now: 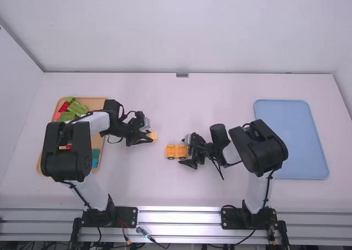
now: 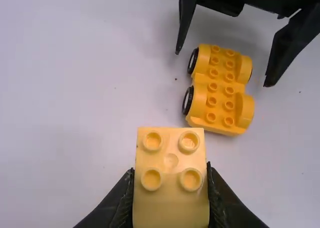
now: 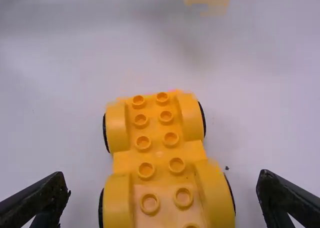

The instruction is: Assemble lego blocks to make yellow taxi

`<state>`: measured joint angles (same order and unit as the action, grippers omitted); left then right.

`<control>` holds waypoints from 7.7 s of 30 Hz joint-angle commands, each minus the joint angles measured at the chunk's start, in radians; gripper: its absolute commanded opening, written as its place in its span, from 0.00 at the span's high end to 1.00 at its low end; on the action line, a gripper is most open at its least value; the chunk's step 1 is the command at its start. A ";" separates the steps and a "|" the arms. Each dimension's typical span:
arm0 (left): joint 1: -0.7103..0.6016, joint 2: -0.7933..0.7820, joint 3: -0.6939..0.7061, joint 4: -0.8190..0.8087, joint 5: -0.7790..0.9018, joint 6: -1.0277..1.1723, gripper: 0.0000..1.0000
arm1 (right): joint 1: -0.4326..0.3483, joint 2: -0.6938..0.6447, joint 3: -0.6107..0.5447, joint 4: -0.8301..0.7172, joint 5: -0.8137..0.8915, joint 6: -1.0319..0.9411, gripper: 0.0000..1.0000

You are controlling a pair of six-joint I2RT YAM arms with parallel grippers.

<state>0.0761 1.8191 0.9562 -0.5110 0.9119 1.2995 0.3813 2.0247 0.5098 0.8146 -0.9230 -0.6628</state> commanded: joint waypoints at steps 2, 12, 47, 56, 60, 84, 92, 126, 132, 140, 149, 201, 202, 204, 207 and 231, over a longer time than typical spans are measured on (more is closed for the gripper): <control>-0.025 -0.021 -0.009 -0.007 0.022 -0.010 0.98 | -0.001 0.060 0.058 -0.025 0.002 0.013 0.01; -0.070 -0.021 -0.009 0.008 0.020 -0.010 0.98 | -0.004 0.141 0.124 -0.018 -0.082 0.009 0.04; -0.304 -0.021 -0.064 0.270 -0.068 -0.144 0.98 | 0.005 0.141 0.019 0.232 0.164 0.221 0.63; -0.301 -0.021 -0.119 0.386 -0.077 -0.195 0.98 | 0.005 0.141 0.006 0.252 0.161 0.214 0.35; -0.305 -0.021 -0.117 0.409 -0.101 -0.237 0.98 | 0.005 0.141 0.000 0.280 0.161 0.213 0.03; -0.308 -0.021 -0.117 0.408 -0.090 -0.233 0.98 | -0.108 0.141 0.210 -0.197 -0.211 -0.224 0.05; -0.308 -0.021 -0.117 0.415 -0.091 -0.233 0.98 | -0.088 0.141 0.214 -0.195 -0.174 -0.224 0.18; -0.342 -0.020 -0.153 0.452 -0.144 -0.188 0.98 | -0.079 0.141 0.209 -0.255 -0.132 -0.210 0.46; -0.344 -0.020 -0.153 0.482 -0.143 -0.196 0.98 | -0.079 0.141 0.204 -0.255 -0.135 -0.211 0.47; -0.338 -0.020 -0.153 0.489 -0.121 -0.196 0.98 | -0.079 0.141 0.183 -0.254 -0.152 -0.256 0.48; -0.342 -0.019 -0.153 0.469 -0.100 -0.184 0.98 | -0.079 0.141 0.184 -0.252 -0.154 -0.251 0.48; -0.348 -0.001 -0.173 0.445 -0.138 -0.132 0.98 | -0.079 0.141 0.198 -0.314 -0.153 -0.262 0.47; -0.347 -0.001 -0.173 0.444 -0.138 -0.132 0.98 | -0.079 0.141 0.198 -0.315 -0.153 -0.262 0.47; -0.343 -0.001 -0.173 0.447 -0.138 -0.132 0.94 | -0.079 0.141 0.198 -0.315 -0.154 -0.262 0.47; -0.351 -0.001 -0.173 0.448 -0.138 -0.132 0.83 | -0.079 0.141 0.198 -0.314 -0.153 -0.262 0.47; -0.291 -0.052 -0.128 0.460 -0.027 -0.218 0.14 | -0.079 0.141 0.198 -0.315 -0.151 -0.261 0.46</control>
<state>-0.2363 1.8080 0.7982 -0.0471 0.8188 1.0897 0.3000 2.1448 0.7185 0.5133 -1.1175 -0.9417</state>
